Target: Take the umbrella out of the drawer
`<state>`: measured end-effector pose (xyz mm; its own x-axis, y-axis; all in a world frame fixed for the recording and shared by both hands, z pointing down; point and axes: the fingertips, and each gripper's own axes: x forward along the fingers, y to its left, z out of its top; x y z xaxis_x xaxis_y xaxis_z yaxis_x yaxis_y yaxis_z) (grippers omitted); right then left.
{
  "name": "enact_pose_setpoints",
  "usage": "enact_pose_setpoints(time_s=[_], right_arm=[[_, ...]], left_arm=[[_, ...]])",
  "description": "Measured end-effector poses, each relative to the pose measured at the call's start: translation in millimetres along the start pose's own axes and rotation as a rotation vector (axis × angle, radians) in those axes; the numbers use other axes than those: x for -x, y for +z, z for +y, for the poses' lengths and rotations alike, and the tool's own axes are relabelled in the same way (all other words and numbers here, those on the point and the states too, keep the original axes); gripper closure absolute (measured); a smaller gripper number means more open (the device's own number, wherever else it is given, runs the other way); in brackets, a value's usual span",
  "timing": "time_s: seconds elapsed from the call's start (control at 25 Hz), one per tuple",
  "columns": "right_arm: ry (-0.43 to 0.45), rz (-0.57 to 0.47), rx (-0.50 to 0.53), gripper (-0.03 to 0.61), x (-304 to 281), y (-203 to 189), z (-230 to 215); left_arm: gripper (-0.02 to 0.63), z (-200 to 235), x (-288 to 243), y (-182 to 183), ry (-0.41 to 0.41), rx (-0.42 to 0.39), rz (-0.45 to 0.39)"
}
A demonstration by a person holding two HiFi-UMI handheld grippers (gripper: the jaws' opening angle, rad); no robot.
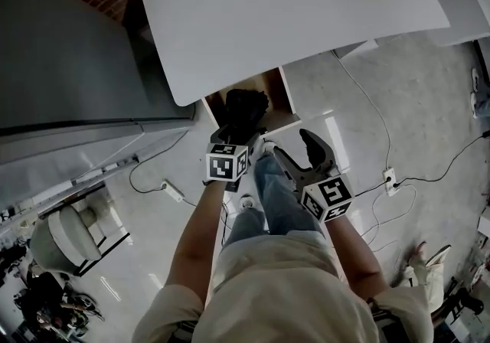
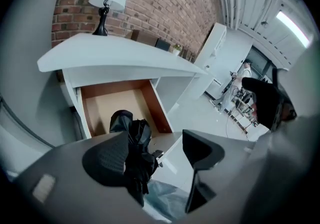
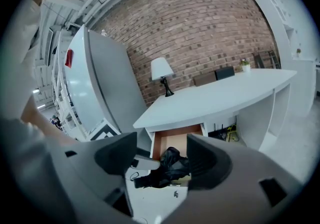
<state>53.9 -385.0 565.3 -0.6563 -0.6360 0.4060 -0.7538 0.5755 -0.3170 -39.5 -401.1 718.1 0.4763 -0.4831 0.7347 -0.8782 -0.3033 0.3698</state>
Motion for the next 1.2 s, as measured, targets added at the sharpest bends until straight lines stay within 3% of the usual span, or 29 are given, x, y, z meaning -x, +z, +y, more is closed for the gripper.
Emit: enact_pose_setpoints(time_s=[0.4,0.88,1.04,1.2], right_arm=[[0.035,0.075,-0.066,0.281,-37,-27,-59],[0.061,0.118,-0.150,0.282,-54,-47,-87],[0.043,0.122,-0.169,0.285,-59,-52,-99],[0.033,0.139,-0.184,0.285,-63,-55,-103]], left_arm=[[0.220,41,-107,-23,0.055,0.066,0.266],[0.199,70,-162,-70,0.118,0.104,0.520],[0.206,76,-177,-96,0.114,0.056,0.622],[0.262,74,-180,-103,0.084,-0.005,0.671]])
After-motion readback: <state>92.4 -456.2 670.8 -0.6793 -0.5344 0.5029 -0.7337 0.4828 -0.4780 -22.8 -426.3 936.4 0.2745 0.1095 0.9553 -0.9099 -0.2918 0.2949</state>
